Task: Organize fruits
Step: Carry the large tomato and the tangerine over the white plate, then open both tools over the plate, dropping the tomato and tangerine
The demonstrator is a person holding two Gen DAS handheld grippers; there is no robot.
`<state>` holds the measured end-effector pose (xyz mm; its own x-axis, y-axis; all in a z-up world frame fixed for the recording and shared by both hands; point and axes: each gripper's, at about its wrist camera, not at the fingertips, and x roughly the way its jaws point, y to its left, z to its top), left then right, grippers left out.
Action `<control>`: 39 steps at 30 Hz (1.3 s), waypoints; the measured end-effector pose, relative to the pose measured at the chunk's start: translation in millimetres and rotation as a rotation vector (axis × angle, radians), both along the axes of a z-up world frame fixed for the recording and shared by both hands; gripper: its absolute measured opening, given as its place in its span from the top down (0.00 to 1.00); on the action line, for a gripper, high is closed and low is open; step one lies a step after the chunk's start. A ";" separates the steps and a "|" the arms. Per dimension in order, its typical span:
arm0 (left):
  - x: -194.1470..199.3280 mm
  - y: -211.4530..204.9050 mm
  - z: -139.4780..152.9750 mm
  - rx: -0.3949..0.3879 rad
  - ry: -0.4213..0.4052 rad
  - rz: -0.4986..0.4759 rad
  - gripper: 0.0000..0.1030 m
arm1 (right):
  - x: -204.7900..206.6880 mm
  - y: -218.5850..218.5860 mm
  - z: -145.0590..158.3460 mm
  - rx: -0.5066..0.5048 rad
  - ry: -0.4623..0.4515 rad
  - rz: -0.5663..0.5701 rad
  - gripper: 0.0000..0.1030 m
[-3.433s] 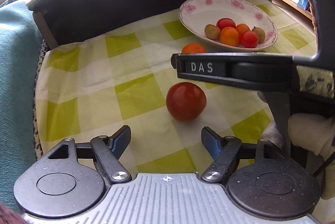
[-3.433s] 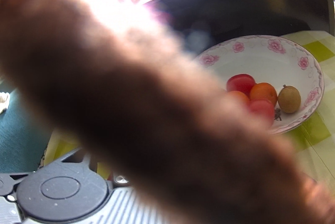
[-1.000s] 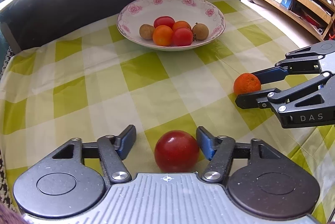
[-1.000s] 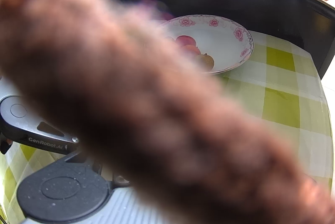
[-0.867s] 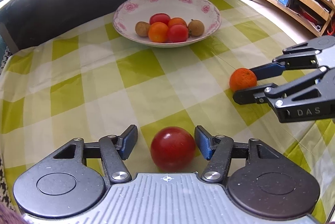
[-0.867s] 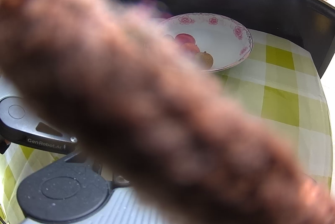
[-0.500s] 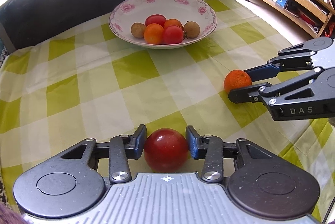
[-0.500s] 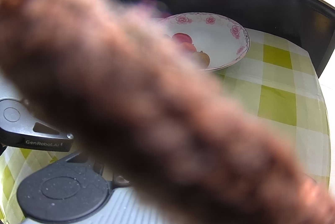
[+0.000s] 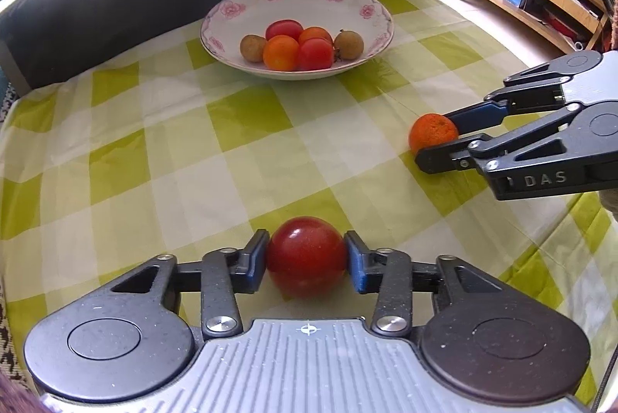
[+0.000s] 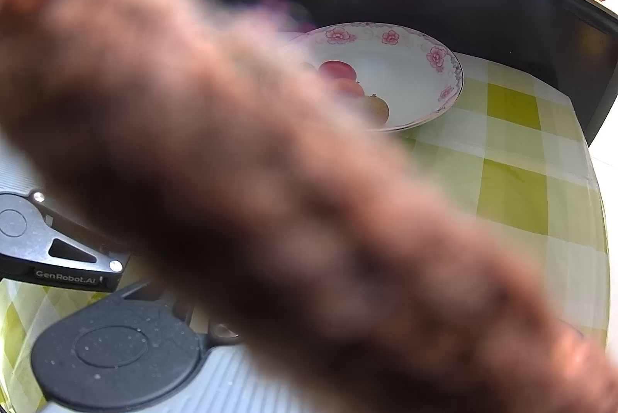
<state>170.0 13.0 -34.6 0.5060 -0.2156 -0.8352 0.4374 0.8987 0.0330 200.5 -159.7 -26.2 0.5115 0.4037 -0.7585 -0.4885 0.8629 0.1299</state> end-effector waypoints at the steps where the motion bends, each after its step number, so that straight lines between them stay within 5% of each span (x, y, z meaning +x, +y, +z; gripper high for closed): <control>1: -0.7 -0.1 0.1 0.004 -0.001 -0.002 0.52 | -0.1 1.0 -0.2 -0.005 -0.001 0.001 0.62; 14: 13.0 -0.7 15.3 -0.024 -0.036 0.036 0.52 | 2.3 0.1 7.2 0.032 0.002 -0.008 0.65; 39: 72.7 -20.9 52.0 -0.096 -0.168 0.080 0.52 | 38.1 -2.1 48.7 0.118 -0.138 -0.072 0.65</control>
<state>242.7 -7.9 17.4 0.6550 -0.2438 -0.7152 0.3602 0.9328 0.0119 238.6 -161.7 22.5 0.6379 0.4444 -0.6290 -0.4464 0.8789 0.1683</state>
